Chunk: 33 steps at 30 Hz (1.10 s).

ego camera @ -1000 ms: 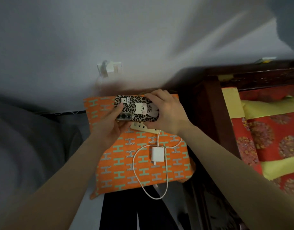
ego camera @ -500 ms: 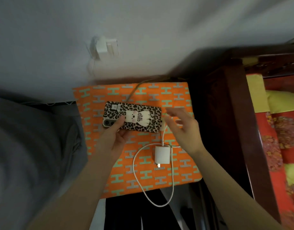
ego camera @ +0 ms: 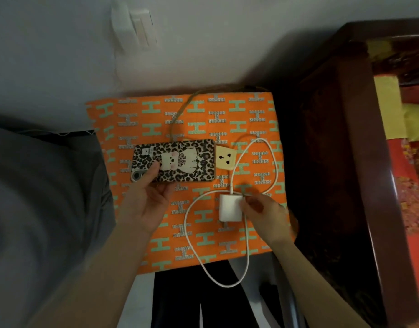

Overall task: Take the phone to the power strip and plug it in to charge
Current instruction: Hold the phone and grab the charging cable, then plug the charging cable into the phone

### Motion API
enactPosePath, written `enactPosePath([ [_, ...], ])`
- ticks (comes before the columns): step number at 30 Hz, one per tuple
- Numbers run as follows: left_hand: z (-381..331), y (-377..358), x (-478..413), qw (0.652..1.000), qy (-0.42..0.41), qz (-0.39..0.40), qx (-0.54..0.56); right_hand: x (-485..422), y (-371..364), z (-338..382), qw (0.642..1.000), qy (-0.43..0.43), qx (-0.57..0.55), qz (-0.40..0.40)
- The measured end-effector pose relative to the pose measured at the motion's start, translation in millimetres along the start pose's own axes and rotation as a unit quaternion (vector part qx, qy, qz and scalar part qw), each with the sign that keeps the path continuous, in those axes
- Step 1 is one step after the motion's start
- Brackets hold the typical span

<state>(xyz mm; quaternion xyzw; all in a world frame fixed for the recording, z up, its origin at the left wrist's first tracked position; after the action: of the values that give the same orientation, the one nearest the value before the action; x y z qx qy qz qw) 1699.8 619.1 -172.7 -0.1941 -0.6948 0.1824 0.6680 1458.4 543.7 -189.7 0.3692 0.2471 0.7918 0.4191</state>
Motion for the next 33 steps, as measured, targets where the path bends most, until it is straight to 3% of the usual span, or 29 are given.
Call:
enactPosePath([
  [3, 2, 0, 3, 1.000, 0.002, -0.008, 0.007, -4, -4, -5, 0.998, -0.013, -0.064, 0.007],
  [8, 5, 2, 6, 0.999, 0.006, 0.003, 0.036, -5, -8, -13, 0.965, -0.145, -0.216, 0.020],
  [11, 6, 3, 7, 0.999, 0.013, 0.019, 0.047, -5, 9, 7, 0.972, -0.090, -0.213, -0.031],
  [15, 5, 5, 8, 0.998, 0.024, 0.043, 0.045, -3, 40, 70, 0.934, 0.078, -0.349, -0.014],
  [19, 3, 5, 9, 0.998, 0.026, 0.046, 0.037, 0, 57, 123, 0.931, 0.171, -0.322, -0.003],
  [33, -3, 9, 12, 0.998, 0.032, 0.048, 0.011, -4, 54, 139, 0.952, 0.276, -0.121, -0.051],
])
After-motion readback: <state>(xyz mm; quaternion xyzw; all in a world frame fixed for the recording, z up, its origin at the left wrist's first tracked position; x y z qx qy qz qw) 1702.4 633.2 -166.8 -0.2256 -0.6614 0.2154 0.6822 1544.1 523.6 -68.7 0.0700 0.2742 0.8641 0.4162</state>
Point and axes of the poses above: each hand's wrist, its own x-axis away from the middle knuckle, its own y-axis out of the back of the hand, z = x × y, the point moved 3 cm from there along -x, towards the middle knuckle, and after that the axes turned 10 degrees about y, right-handed, at the moved point
